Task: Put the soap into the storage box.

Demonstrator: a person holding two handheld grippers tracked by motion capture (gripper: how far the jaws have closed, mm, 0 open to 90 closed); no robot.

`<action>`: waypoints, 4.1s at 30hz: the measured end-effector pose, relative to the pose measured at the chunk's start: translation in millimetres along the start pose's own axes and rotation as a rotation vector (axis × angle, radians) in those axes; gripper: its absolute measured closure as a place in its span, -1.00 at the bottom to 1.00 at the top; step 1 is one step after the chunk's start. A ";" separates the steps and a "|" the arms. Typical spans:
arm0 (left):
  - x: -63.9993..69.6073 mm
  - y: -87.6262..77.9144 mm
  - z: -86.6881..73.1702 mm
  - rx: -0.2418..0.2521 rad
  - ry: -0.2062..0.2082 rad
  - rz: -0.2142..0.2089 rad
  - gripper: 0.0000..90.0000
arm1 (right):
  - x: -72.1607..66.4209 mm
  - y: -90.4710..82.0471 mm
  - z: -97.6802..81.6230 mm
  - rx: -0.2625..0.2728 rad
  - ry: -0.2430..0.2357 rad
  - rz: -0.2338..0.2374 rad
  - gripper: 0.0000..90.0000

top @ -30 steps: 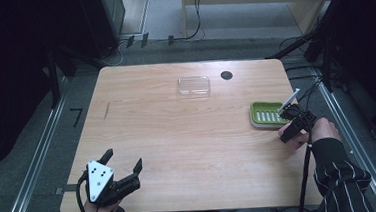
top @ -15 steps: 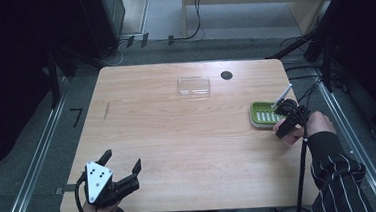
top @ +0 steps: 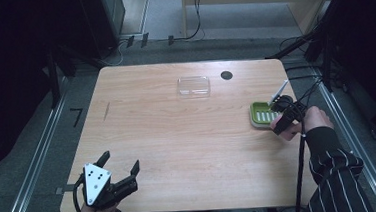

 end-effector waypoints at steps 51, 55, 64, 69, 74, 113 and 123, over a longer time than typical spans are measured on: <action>-10.4 -15.9 -11.6 -0.013 -0.045 0.058 -0.70 | 28.2 -12.2 44.0 0.029 -0.137 -0.045 -0.13; -11.1 -17.4 -12.8 -0.010 -0.050 0.065 -0.70 | 30.9 -11.1 47.4 0.030 -0.153 -0.040 -0.13; -13.8 -22.7 -16.3 -0.016 -0.062 0.085 -0.70 | 31.6 -9.5 54.9 0.031 -0.176 -0.038 -0.13; -14.9 -25.2 -18.0 -0.017 -0.069 0.091 -0.70 | 30.4 -8.7 60.4 0.023 -0.215 -0.056 -0.13; -15.5 -26.7 -19.0 -0.017 -0.071 0.099 -0.70 | 30.0 -5.7 64.9 0.014 -0.224 -0.049 -0.13; -20.2 -38.5 -26.9 -0.019 -0.098 0.136 -0.70 | 32.2 12.7 85.5 -0.029 -0.290 -0.037 -0.13; -20.0 -38.3 -26.7 -0.019 -0.098 0.136 -0.70 | 31.5 17.9 84.3 -0.041 -0.318 -0.027 -0.13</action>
Point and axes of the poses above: each handheld gripper's, and its own axes: y roughly forward along the jaws, z roughly out of its top, x roughly to its right, the point moved 2 cm from there along y, roughly forward along the jaws, and after that the axes turned 13 degrees about -x, right-handed, at the moved point
